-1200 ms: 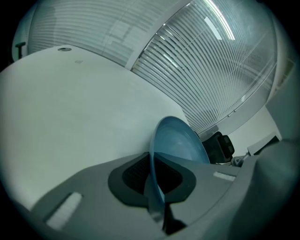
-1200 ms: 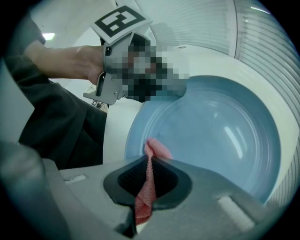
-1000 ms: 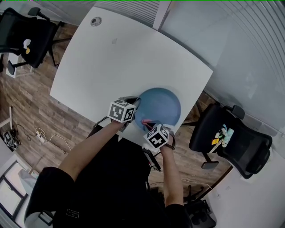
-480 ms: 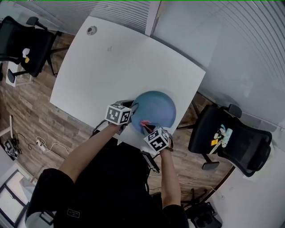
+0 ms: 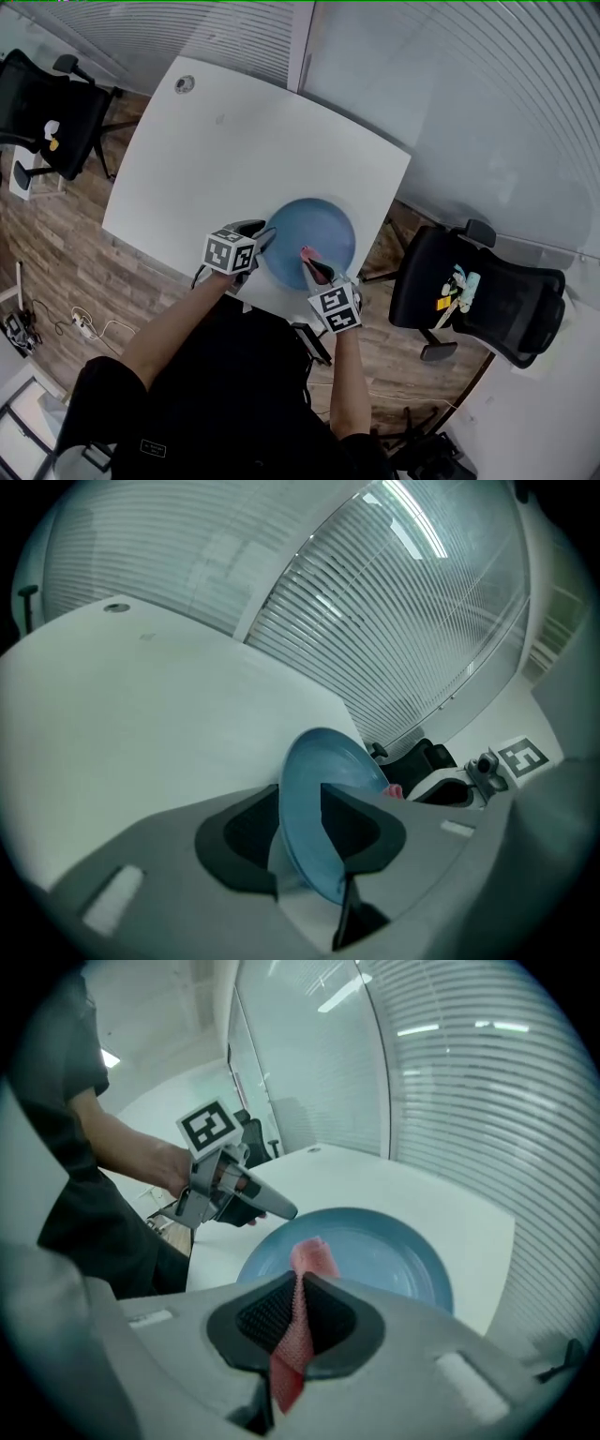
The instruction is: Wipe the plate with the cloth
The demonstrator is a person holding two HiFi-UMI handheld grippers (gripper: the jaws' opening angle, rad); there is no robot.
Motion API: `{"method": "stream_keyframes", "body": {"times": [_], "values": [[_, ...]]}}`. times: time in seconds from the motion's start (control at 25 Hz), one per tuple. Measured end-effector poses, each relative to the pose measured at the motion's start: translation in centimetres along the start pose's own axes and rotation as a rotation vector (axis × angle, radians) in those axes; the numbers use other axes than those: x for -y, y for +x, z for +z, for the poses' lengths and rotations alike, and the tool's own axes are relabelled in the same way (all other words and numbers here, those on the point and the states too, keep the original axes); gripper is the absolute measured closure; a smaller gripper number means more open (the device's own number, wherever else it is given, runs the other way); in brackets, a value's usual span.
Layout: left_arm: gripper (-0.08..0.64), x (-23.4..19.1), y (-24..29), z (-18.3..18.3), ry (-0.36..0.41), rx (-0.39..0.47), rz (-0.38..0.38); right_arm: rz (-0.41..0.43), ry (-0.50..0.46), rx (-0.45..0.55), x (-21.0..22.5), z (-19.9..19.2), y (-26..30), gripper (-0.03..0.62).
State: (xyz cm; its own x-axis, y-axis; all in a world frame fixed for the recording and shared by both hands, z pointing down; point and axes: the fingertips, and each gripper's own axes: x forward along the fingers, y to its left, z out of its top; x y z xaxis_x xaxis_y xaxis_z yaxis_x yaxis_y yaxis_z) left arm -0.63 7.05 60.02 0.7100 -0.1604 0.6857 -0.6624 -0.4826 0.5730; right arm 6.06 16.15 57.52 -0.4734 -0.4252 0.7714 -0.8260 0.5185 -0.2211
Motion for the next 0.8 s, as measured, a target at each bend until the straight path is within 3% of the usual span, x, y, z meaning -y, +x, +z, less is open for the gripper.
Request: {"method": "stream_keyframes", "body": {"times": [0.2,0.44,0.6,0.68,0.8], "values": [[0.417,2.4,-2.6,1.3,0.086,0.064,-0.024,-0.102,0.013,0.212,0.8,4.0,-3.5,0.571],[0.458,6.5,-6.3,3.7,0.154,0.224,-0.05,-0.234,0.032,0.419,0.9,8.1,-8.8,0.571],[0.5,9.6,-8.6,5.0,0.234,0.358,-0.068,-0.297,0.117,0.547,0.9,9.4,-12.1,0.571],[0.548,10.5,-9.8,5.5,0.281,0.419,-0.05,-0.325,0.145,0.59,0.7,9.8,-13.1,0.571],[0.558,10.9,-11.4,5.7,0.319,0.445,-0.012,-0.368,0.141,0.603,0.6,10.1,-13.5,0.571]]}}
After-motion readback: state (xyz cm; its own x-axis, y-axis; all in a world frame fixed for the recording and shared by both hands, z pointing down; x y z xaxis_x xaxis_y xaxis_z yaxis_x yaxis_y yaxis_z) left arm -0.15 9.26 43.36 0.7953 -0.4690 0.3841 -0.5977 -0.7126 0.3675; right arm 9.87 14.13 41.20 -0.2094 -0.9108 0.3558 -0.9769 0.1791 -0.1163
